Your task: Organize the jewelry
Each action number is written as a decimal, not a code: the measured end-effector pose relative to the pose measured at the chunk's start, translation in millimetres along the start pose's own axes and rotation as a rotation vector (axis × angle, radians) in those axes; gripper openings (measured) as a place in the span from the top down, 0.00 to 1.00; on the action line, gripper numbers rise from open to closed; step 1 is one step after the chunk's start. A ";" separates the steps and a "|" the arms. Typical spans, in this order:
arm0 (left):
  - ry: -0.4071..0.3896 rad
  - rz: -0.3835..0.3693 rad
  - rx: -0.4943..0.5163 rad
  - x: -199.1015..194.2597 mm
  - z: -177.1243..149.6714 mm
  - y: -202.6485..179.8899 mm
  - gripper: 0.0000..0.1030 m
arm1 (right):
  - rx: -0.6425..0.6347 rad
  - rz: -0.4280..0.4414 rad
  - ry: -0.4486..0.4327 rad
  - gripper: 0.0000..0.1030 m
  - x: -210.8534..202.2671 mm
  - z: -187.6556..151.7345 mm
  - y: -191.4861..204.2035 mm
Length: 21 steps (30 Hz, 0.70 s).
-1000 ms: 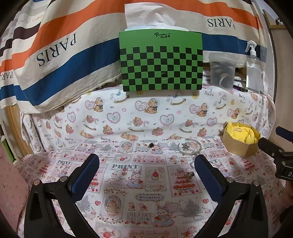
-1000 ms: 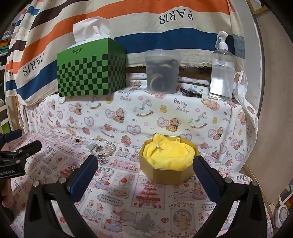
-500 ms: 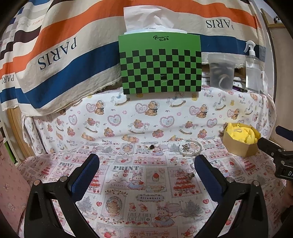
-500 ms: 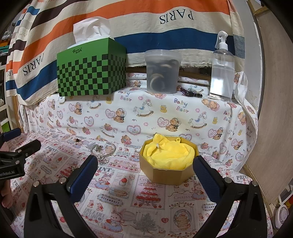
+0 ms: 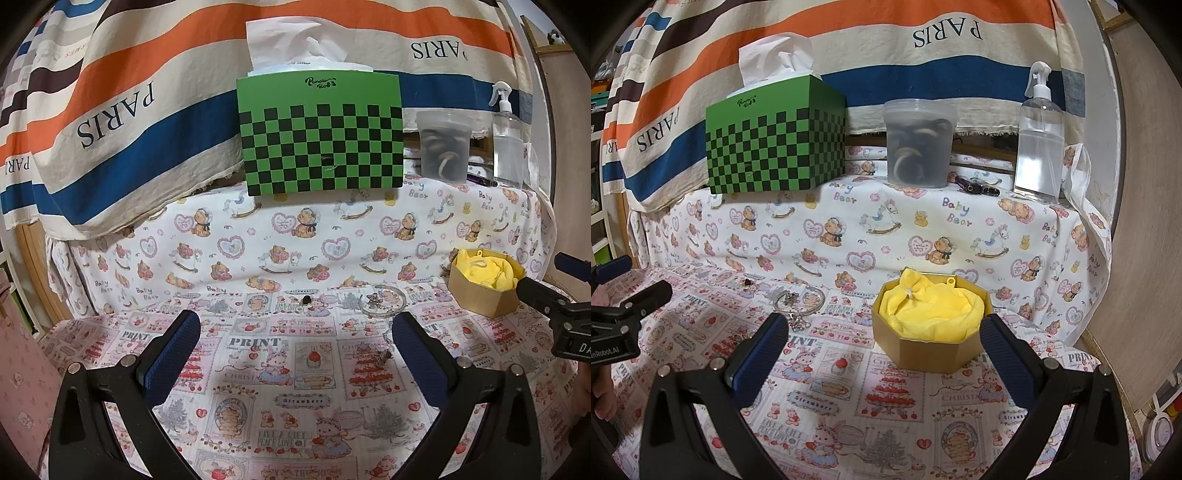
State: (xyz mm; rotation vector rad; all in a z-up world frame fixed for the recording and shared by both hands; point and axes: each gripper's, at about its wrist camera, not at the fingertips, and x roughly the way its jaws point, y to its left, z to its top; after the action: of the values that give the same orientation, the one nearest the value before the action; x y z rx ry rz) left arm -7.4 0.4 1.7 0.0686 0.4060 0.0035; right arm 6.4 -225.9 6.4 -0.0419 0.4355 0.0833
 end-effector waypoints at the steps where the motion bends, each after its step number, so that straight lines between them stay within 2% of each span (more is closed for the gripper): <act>1: -0.001 0.000 0.001 -0.3 0.1 0.1 0.00 | 0.001 0.000 0.000 0.00 -0.2 0.0 0.0; 21: -0.001 0.004 0.010 -0.3 0.3 -2.4 0.00 | -0.008 0.005 0.007 0.00 0.3 -1.0 2.3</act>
State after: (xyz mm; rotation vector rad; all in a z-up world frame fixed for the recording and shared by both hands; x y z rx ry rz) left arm -7.6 -2.0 1.9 0.0788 0.4053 0.0053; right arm 6.1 -223.6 5.3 -0.0485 0.4421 0.0896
